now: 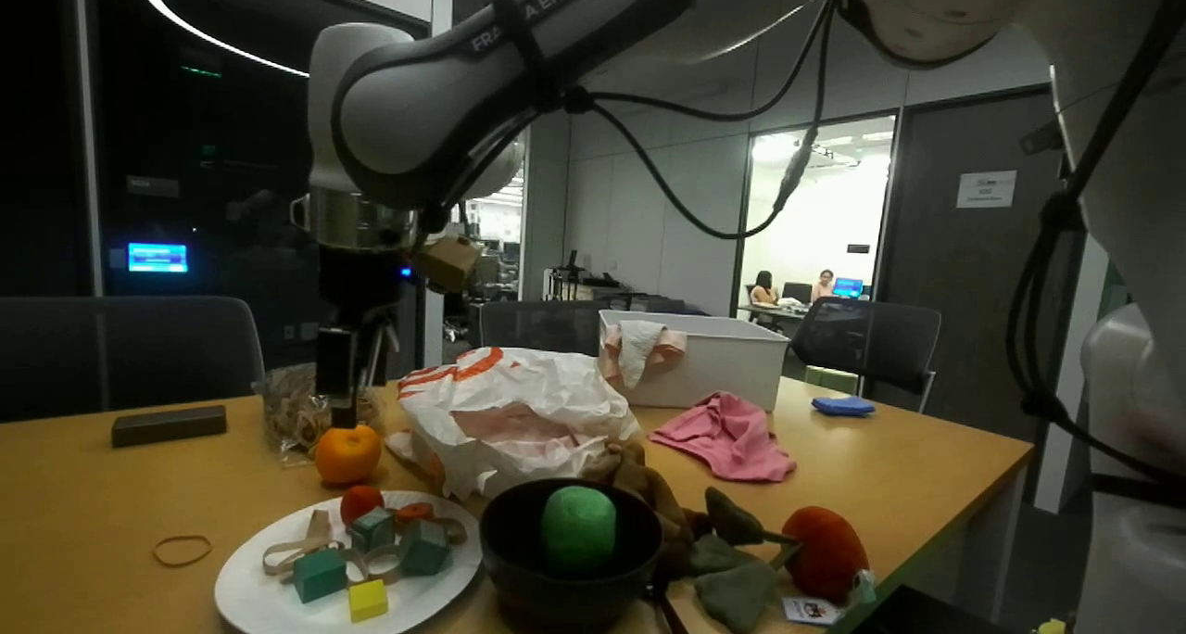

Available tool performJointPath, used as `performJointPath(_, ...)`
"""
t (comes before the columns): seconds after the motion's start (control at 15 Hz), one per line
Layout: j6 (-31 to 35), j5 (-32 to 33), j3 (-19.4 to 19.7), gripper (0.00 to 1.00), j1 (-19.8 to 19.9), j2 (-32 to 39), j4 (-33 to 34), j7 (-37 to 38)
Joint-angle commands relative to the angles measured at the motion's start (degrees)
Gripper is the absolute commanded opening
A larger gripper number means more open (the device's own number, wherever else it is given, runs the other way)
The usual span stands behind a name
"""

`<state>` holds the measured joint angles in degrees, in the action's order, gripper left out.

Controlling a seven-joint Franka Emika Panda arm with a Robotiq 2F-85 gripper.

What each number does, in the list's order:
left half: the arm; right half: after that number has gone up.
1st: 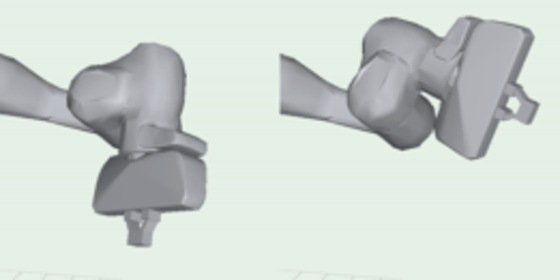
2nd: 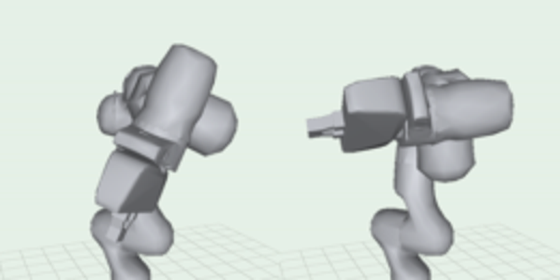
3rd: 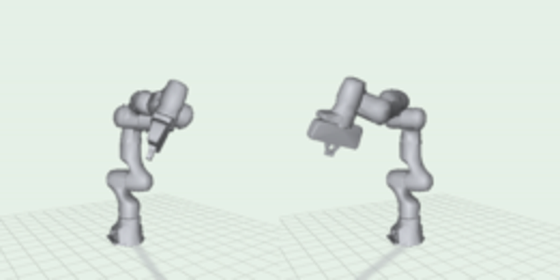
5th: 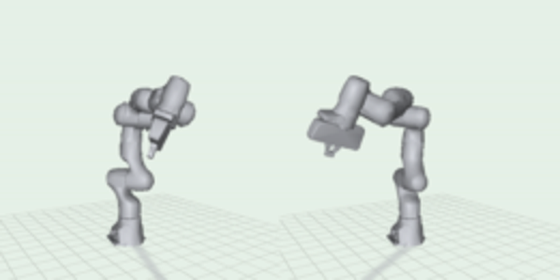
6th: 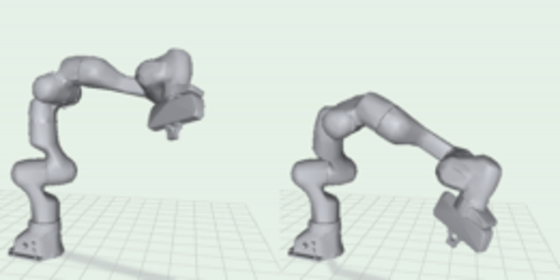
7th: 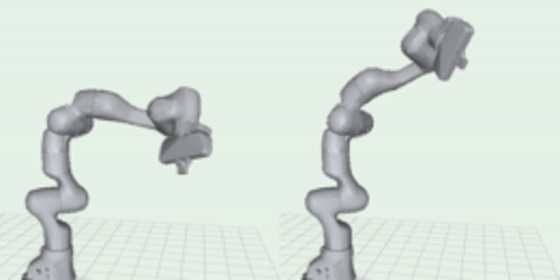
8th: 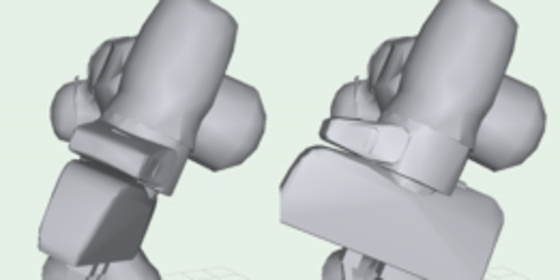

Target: Pick up the orange toy, green apple toy and small red toy and put them into the black bowl one by one

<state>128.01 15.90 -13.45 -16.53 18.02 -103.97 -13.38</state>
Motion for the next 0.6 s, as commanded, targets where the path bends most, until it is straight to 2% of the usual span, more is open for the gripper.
performJointPath(0.0, -2.3, 4.1, 1.5, 1.0, -1.9, 8.5, 11.7, 1.9)
performJointPath(0.53, -1.6, 6.3, 5.5, 1.0, -1.9, 19.9, 22.8, -0.7)
